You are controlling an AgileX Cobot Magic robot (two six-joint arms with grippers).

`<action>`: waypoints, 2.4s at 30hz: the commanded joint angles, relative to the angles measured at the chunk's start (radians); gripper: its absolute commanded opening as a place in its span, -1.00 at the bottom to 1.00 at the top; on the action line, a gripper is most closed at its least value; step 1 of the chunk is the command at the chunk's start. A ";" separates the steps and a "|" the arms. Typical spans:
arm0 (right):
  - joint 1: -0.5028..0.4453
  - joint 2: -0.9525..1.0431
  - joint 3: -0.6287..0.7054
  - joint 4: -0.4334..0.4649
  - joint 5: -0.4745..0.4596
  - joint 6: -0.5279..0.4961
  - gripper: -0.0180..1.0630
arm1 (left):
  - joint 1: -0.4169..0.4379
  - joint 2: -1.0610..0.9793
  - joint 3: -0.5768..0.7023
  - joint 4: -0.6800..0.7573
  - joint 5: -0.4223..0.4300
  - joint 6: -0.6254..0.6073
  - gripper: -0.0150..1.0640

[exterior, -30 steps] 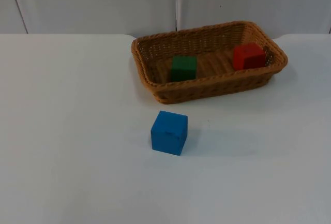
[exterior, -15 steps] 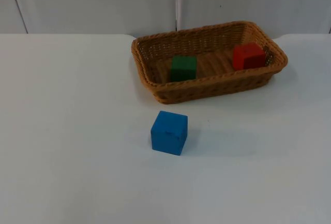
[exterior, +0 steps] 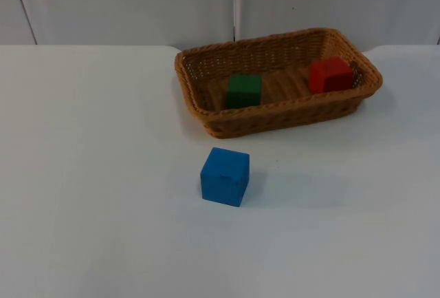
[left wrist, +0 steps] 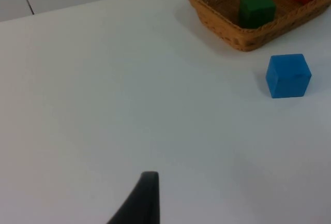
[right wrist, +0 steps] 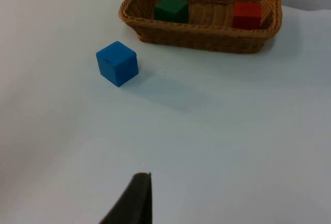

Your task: Pick up one cube with each hand and place exactly two cubes into the same basket, leaving the remaining cube outside.

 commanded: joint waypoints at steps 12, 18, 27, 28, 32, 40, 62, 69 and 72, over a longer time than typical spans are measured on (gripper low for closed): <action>-0.001 -0.003 0.005 -0.056 -0.015 0.064 0.98 | 0.000 -0.003 0.004 -0.010 0.001 -0.004 0.92; -0.001 -0.003 0.005 -0.066 -0.015 0.078 0.98 | 0.000 -0.003 0.004 -0.010 0.001 -0.004 0.92; -0.001 -0.003 0.007 -0.100 -0.017 0.112 0.98 | 0.000 -0.003 0.004 -0.010 0.001 -0.004 0.92; -0.001 -0.003 0.007 -0.100 -0.017 0.111 0.98 | 0.000 -0.003 0.004 -0.010 0.001 -0.004 0.92; -0.001 -0.003 0.007 -0.100 -0.017 0.108 0.98 | 0.000 -0.003 0.004 -0.010 0.001 -0.004 0.92; -0.001 -0.003 0.007 -0.097 -0.017 0.108 0.98 | 0.000 -0.003 0.004 -0.010 0.001 -0.004 0.92; -0.266 -0.003 0.007 -0.097 -0.020 0.116 0.98 | 0.000 -0.003 0.004 -0.010 0.001 -0.004 0.92; -0.273 -0.003 0.007 -0.092 -0.020 0.116 0.98 | 0.000 -0.003 0.004 -0.010 0.001 -0.004 0.92; -0.273 -0.003 0.007 -0.092 -0.020 0.116 0.98 | 0.000 -0.003 0.004 -0.010 0.001 -0.004 0.92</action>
